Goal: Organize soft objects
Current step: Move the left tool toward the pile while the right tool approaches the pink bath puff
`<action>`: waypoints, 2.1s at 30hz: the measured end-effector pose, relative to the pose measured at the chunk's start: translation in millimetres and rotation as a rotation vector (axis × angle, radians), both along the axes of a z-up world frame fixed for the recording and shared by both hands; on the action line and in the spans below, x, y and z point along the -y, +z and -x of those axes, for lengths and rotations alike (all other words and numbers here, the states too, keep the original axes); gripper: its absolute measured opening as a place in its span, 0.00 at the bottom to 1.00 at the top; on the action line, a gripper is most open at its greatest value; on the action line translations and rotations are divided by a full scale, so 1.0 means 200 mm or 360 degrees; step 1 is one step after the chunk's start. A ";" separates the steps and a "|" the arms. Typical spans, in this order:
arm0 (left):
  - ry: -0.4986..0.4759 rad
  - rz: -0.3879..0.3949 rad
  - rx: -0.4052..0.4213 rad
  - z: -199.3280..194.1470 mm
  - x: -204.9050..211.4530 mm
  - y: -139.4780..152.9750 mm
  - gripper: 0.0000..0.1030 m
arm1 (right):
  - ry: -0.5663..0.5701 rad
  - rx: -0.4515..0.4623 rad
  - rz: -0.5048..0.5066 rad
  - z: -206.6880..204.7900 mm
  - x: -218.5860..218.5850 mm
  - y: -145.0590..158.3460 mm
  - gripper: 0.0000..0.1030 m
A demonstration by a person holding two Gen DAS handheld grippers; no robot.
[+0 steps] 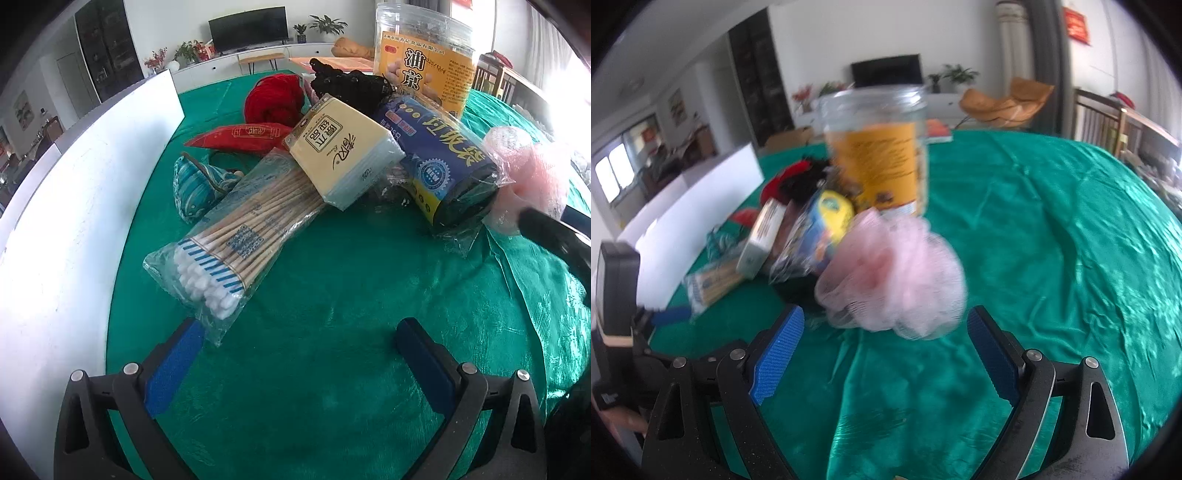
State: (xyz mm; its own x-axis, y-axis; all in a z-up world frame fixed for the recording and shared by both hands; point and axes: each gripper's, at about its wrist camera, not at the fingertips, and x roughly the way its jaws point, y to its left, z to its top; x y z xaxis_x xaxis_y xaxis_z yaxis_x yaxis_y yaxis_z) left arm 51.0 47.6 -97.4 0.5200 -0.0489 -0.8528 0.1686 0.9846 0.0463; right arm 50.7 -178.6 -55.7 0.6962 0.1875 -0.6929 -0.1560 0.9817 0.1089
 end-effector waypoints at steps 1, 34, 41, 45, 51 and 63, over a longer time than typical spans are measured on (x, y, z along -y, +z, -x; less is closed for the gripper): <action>0.0000 0.0023 -0.0016 0.00 -0.02 0.00 1.00 | -0.0054 -0.0018 0.0058 -0.07 0.01 -0.02 0.89; 0.0280 0.0095 0.0110 -0.65 0.04 -0.06 1.00 | -0.0585 -0.0250 0.0152 -0.27 0.52 -0.17 0.91; 0.0279 0.0095 0.0109 -0.65 0.04 -0.06 1.00 | -0.0585 -0.0250 0.0152 -0.27 0.53 -0.17 0.91; 0.0280 0.0094 0.0109 -0.65 0.04 -0.06 1.00 | -0.0585 -0.0249 0.0152 -0.28 0.53 -0.17 0.91; 0.0280 0.0094 0.0109 -0.65 0.04 -0.06 1.00 | -0.0585 -0.0249 0.0153 -0.28 0.53 -0.17 0.91; 0.0279 0.0094 0.0109 -0.65 0.04 -0.06 1.00 | -0.0584 -0.0248 0.0153 -0.27 0.53 -0.17 0.91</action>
State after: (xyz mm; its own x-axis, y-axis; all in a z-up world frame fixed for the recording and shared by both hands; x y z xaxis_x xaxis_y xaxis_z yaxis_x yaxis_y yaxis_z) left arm 180.3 39.9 -109.8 0.5815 -0.0015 -0.8136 -0.0075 0.9999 -0.0072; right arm 105.6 -284.2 -89.6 0.5901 -0.1248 -0.7976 0.2179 0.9759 0.0084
